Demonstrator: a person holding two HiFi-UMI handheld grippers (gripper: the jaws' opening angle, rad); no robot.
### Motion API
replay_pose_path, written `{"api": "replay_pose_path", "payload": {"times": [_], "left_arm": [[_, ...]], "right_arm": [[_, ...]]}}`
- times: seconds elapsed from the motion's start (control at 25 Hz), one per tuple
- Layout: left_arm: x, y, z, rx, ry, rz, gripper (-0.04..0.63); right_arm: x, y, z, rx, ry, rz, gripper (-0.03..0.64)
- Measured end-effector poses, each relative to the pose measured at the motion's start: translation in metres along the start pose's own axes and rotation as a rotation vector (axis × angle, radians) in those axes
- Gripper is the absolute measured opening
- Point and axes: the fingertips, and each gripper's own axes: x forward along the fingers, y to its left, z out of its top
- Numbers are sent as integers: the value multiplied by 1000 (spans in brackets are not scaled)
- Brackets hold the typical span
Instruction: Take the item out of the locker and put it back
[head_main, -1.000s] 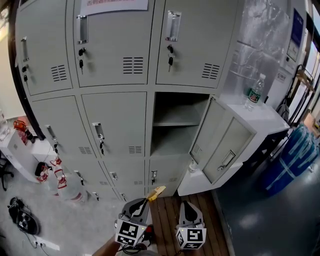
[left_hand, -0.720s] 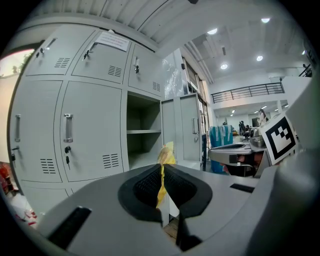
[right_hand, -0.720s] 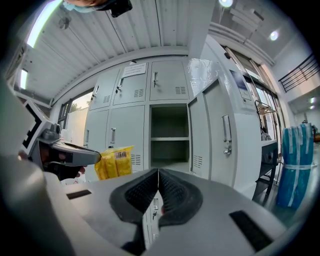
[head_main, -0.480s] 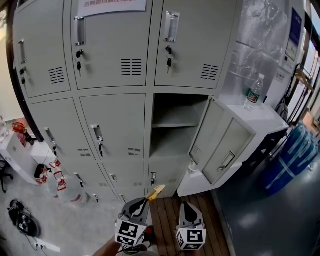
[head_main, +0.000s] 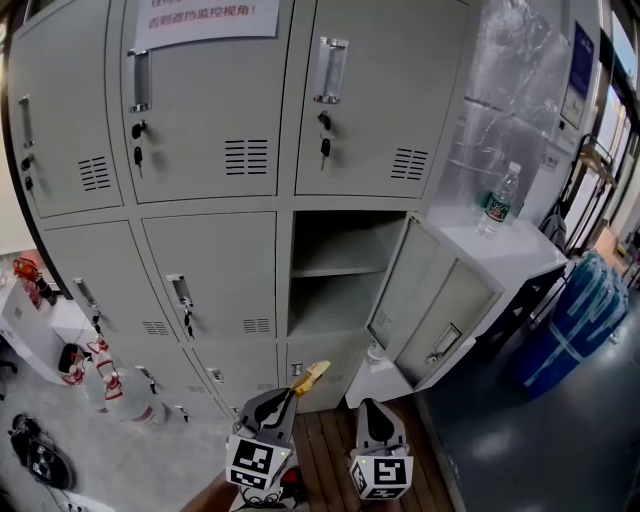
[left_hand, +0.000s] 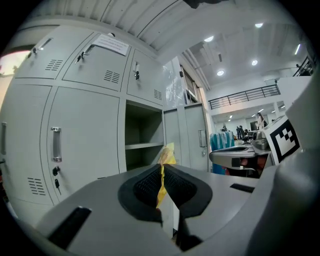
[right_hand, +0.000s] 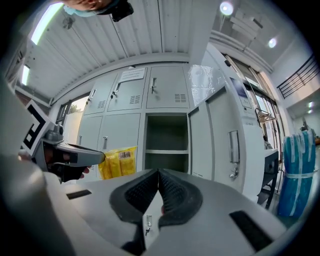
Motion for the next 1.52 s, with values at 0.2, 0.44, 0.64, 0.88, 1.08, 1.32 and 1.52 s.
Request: {"api": "replay_pose_path", "payload": {"times": [0.2,0.44,0.64,0.88,1.08,1.32,1.52], "left_arm": [[33,12,21,10,-29,-13,34],[72,28,51,33,-92,-14,34],[104,45,91,107,-179,21,32],[139,60,132,181,-264,63,33],[165,67,146,237,-284,94,34],[192,69,148,336,-283,155,34],[216,70,145,387,-255,170,34]], "right_arm": [[31,-10,23,2,-42,-3,18],[68,-27,38,13,-77,-22,18],[92,-34,37,13,-79,-38,18],[109,-44,33,26,-77,-67,18],[117,-54,38,28,-82,-92,18],[124,-60,31,36,-59,-111,18],[128,-66,26,33,-46,-125,18]]}}
